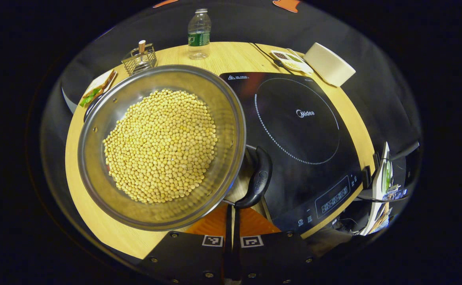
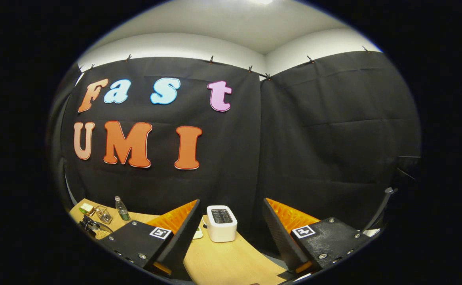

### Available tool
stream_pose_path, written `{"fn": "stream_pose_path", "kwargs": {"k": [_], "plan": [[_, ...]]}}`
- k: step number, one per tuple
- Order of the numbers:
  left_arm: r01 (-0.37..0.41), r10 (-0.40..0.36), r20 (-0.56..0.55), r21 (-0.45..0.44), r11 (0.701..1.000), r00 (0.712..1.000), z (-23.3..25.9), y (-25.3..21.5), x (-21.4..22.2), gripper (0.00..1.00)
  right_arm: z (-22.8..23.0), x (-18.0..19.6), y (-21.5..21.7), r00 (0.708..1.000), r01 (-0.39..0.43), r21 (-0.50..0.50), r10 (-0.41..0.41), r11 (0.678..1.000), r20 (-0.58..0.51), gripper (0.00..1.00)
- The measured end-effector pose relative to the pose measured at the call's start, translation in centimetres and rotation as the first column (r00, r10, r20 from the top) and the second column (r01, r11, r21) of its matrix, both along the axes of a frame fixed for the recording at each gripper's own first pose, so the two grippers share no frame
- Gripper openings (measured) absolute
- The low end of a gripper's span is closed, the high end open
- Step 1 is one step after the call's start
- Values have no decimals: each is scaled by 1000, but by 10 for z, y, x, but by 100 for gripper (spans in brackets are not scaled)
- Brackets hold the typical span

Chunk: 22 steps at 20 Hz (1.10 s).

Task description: First push the handle of the pot to place it horizontally, then grasp the pot with both hands and set it on the induction cooktop.

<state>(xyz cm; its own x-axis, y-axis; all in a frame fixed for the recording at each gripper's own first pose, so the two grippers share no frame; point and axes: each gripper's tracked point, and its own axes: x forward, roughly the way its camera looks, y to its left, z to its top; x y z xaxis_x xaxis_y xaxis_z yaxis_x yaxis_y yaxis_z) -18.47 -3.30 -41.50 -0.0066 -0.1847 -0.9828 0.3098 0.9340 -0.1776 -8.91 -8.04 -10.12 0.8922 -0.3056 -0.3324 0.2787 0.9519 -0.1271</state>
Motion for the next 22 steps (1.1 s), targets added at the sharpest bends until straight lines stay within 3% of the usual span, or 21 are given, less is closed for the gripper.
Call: {"fn": "stream_pose_path", "kwargs": {"k": [7, 15, 19, 22], "plan": [[29, -28, 72, -14, 999, 997, -6, -19, 30, 1, -47, -5, 50, 992, -47, 55, 53, 997, -112, 95], [144, -132, 192, -49, 988, 972, -17, -37, 74, 1, -101, -2, 135, 950, -167, 117, 192, 979, -247, 95], [121, -101, 228, -74, 990, 968, -22, -42, 91, 1, -126, 2, 177, 913, -227, 167, 269, 960, -306, 95], [58, -27, 223, -136, 989, 974, -22, -47, 104, 1, -145, 3, 206, 883, -254, 222, 319, 941, -345, 96]]}}
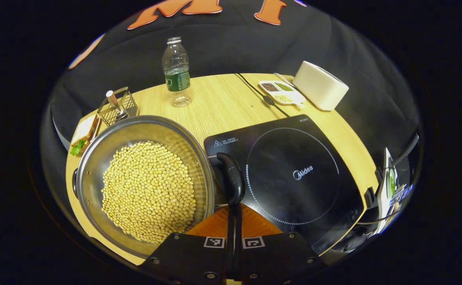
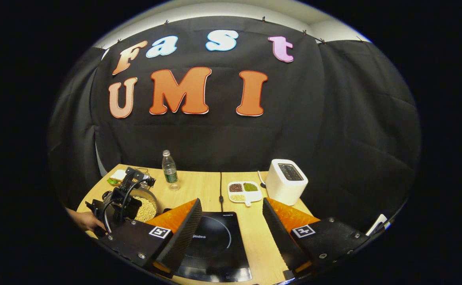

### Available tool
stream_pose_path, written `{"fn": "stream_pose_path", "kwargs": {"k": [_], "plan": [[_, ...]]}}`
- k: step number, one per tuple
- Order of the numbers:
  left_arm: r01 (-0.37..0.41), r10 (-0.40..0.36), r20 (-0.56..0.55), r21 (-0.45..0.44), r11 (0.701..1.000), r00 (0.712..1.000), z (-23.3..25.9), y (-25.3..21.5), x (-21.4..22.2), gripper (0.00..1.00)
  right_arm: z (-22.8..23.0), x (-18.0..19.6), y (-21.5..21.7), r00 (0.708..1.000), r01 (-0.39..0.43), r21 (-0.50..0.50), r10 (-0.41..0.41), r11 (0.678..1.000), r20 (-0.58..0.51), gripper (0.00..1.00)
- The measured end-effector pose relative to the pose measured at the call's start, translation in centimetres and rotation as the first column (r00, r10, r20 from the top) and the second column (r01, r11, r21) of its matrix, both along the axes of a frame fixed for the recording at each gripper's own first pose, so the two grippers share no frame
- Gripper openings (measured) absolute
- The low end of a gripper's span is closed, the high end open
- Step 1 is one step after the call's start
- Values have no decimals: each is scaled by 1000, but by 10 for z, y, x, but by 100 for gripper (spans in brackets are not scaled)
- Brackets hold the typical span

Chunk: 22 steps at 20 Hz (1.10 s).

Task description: First push the handle of the pot to place it horizontally, then grasp the pot with both hands and set it on the induction cooktop.

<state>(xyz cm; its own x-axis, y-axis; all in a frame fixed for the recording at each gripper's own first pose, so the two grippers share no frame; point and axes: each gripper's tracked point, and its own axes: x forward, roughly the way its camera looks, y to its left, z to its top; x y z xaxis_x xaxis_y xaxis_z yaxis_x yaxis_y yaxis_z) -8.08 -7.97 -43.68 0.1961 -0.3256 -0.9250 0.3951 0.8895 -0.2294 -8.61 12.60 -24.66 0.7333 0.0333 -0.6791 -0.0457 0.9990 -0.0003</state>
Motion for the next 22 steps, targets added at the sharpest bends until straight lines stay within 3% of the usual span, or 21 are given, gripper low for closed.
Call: {"fn": "stream_pose_path", "kwargs": {"k": [2, 7, 10, 15, 19, 20, 22], "plan": [[-59, 59, 0, -48, 997, 998, 5, 2, 13, 1, -15, 1, 19, 999, -21, 33, 23, 999, -43, 96], [-131, 144, 165, -86, 988, 976, 48, 45, 59, 2, -59, 1, 71, 981, -61, 125, 82, 990, -175, 96], [-220, 222, 206, -33, 975, 953, 63, 104, 77, 2, -87, 5, 111, 958, -88, 163, 128, 983, -257, 95], [-317, 290, 238, 84, 945, 927, 70, 207, 92, 1, -129, 4, 161, 911, -100, 214, 176, 972, -372, 94], [-365, 328, 238, 130, 922, 914, 64, 258, 96, 65, -163, 0, 192, 861, -86, 232, 190, 969, -472, 93], [-368, 331, 230, 137, 920, 915, 60, 266, 97, 77, -170, 0, 198, 851, -83, 234, 191, 969, -490, 93], [-368, 329, 228, 151, 918, 916, 50, 283, 102, 78, -182, -1, 213, 831, -68, 249, 193, 966, -522, 92]]}}
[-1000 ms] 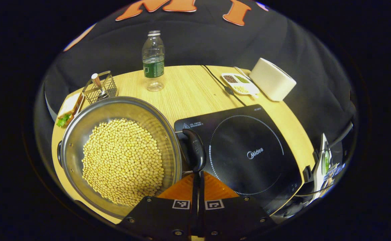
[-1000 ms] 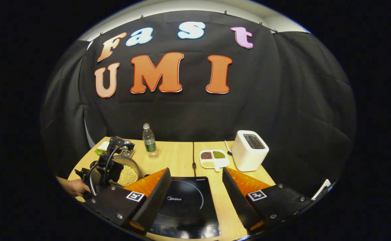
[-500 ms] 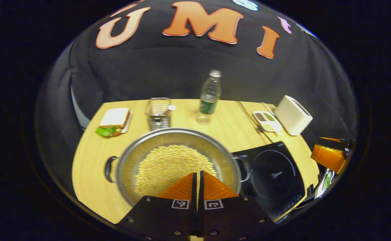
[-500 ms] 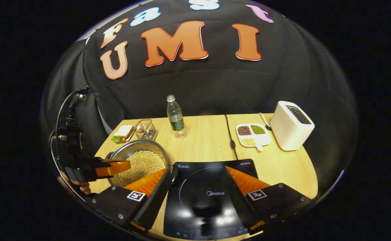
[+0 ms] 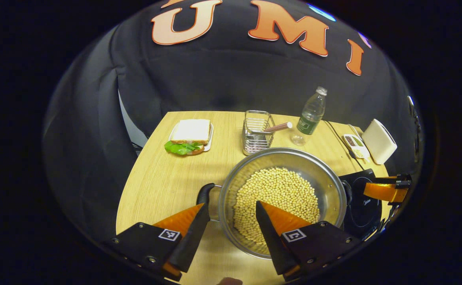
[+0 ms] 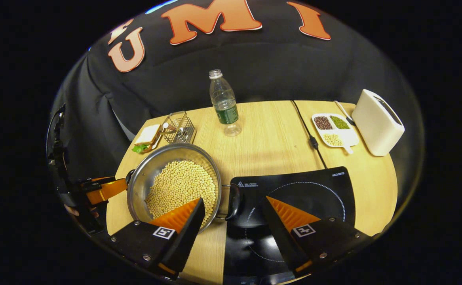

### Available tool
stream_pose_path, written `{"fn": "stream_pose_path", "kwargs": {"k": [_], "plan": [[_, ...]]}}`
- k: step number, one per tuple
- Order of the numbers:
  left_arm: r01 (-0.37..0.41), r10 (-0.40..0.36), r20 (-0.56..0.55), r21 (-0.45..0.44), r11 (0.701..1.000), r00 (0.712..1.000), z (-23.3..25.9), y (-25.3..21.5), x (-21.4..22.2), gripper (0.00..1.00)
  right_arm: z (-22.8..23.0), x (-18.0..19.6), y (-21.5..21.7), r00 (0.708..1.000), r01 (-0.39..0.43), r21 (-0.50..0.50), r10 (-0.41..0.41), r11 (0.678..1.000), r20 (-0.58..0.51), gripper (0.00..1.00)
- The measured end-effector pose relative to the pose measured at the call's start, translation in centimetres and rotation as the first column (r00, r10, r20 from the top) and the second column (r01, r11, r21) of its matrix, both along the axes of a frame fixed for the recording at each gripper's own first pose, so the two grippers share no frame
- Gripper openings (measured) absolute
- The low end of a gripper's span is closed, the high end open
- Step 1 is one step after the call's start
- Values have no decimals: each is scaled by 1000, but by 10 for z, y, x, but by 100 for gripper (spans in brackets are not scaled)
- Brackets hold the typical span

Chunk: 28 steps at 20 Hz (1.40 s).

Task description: First push the handle of the pot to place it horizontally, then grasp the pot with both hands and set it on the induction cooktop.

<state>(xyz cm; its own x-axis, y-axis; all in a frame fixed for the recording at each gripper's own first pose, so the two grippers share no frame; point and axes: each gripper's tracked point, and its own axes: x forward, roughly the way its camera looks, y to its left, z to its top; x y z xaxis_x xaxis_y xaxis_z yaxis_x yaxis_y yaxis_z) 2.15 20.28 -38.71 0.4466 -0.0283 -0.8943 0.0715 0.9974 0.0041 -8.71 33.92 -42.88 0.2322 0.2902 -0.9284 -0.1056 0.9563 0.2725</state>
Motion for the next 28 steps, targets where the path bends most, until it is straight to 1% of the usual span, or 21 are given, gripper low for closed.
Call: {"fn": "stream_pose_path", "kwargs": {"k": [5, 9, 10, 12, 14, 15, 16, 17, 18, 19, 21, 24, 25, 28], "plan": [[31, -30, -64, 22, 999, 998, -25, 28, 4, 78, -27, -3, 11, 998, -1, -34, -1, 999, -66, 90], [30, -30, -106, -9, 1000, 994, -49, 28, 3, 79, -46, -10, 15, 993, -13, -59, 6, 998, -116, 89], [26, -28, -111, -20, 999, 993, -52, 27, 0, 78, -49, -9, 19, 993, -19, -55, 12, 998, -121, 87], [26, -30, -122, -36, 999, 992, -60, 27, -1, 78, -54, -9, 20, 992, -36, -85, 26, 996, -122, 80], [38, -44, -130, -48, 998, 991, -66, 25, -1, 79, -56, -7, 22, 992, -81, -116, 69, 990, -103, 76], [50, -56, -137, -48, 998, 989, -66, 25, -1, 79, -56, -7, 24, 990, -117, -132, 105, 984, -93, 74], [61, -66, -143, -41, 997, 987, -68, 26, -3, 79, -56, -5, 29, 986, -156, -140, 145, 978, -81, 72], [68, -70, -141, -18, 998, 988, -67, 32, 0, 79, -55, -5, 36, 982, -186, -143, 178, 972, -70, 69], [69, -69, -140, -4, 998, 988, -69, 41, -1, 80, -55, -5, 43, 979, -200, -143, 193, 969, -62, 69], [70, -69, -141, 2, 998, 988, -71, 49, -1, 79, -56, -2, 48, 979, -203, -140, 198, 969, -53, 70], [64, -62, -143, 9, 998, 988, -76, 57, -3, 81, -61, 2, 55, 981, -193, -122, 188, 973, -50, 70], [46, -44, -140, 9, 999, 989, -79, 62, -6, 81, -73, -3, 63, 982, -174, -102, 165, 979, -94, 70], [38, -37, -135, 3, 999, 990, -81, 62, -6, 81, -74, 2, 64, 985, -163, -99, 155, 982, -81, 70], [15, -15, -132, 3, 1000, 991, -91, 64, -9, 81, -78, 3, 66, 983, -176, -99, 168, 979, -79, 69]]}}
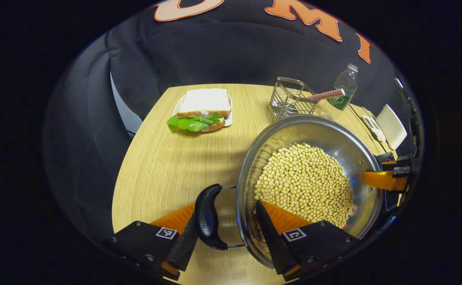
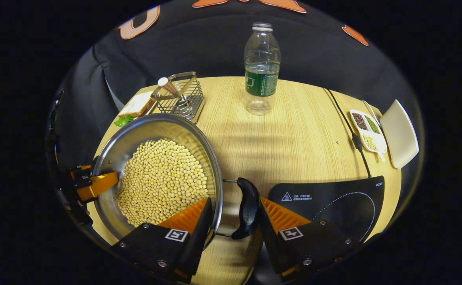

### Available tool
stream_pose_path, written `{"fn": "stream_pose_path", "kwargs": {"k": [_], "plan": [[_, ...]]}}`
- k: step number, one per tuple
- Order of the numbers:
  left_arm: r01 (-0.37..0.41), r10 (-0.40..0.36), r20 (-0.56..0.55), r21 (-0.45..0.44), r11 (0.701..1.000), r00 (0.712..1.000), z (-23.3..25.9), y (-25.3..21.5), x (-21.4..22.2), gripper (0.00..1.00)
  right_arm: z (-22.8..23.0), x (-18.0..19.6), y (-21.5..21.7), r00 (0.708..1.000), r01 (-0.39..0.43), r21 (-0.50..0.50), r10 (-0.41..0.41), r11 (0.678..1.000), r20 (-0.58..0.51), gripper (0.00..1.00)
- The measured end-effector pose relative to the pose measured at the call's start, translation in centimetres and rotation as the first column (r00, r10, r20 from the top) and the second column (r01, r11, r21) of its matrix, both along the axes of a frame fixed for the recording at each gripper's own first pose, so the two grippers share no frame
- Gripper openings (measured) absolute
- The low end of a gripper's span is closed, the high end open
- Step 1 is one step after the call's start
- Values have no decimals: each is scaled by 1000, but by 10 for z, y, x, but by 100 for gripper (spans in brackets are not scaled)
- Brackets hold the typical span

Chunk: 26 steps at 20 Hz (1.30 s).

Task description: First push the handle of the pot to place it horizontally, then grasp the pot with both hands and set it on the induction cooktop.

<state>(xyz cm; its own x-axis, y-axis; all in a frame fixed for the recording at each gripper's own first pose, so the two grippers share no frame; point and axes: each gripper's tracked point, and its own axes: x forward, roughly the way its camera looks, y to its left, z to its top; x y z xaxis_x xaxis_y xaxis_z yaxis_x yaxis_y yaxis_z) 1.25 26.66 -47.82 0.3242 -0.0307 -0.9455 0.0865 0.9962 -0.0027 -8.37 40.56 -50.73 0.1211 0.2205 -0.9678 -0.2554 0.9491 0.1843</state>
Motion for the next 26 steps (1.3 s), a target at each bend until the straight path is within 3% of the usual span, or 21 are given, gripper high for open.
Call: {"fn": "stream_pose_path", "kwargs": {"k": [2, 3, 8, 10, 12, 15, 16, 17, 25, 26], "plan": [[-21, 21, 4, 26, 999, 1000, -7, 7, -2, 82, -3, 0, -2, 1000, -4, -11, 4, 1000, -11, 64], [-36, 36, 23, 23, 999, 999, -6, 6, 0, 83, -4, -1, -1, 1000, 3, -12, -3, 1000, -24, 67], [-90, 90, 72, -6, 996, 993, -1, 9, 3, 66, -4, -1, 0, 999, 31, -13, -32, 999, -43, 57], [-99, 99, 75, -1, 995, 992, -3, 9, 5, 62, -4, -4, 3, 998, 44, -17, -45, 999, -54, 58], [-99, 98, 87, 10, 995, 991, 3, 10, 12, 63, -2, -2, 3, 998, 43, -14, -44, 999, -50, 51], [-64, 61, 136, 16, 998, 989, 6, 11, 11, 62, 0, -1, -3, 997, 69, 1, -69, 998, -16, 49], [-48, 44, 155, 19, 999, 987, 8, 11, 12, 62, 0, -2, -5, 997, 79, 3, -79, 997, 0, 54], [-33, 29, 168, 19, 999, 985, 8, 11, 12, 62, -2, -9, -3, 996, 85, 2, -85, 996, 10, 49], [57, -50, 186, -30, 998, 981, 1, 10, 21, 62, 2, -20, 1, 987, 153, -33, -151, 988, 48, 49], [74, -67, 189, -32, 997, 980, 1, 12, 22, 62, 2, -22, 1, 985, 166, -37, -164, 985, 51, 45]]}}
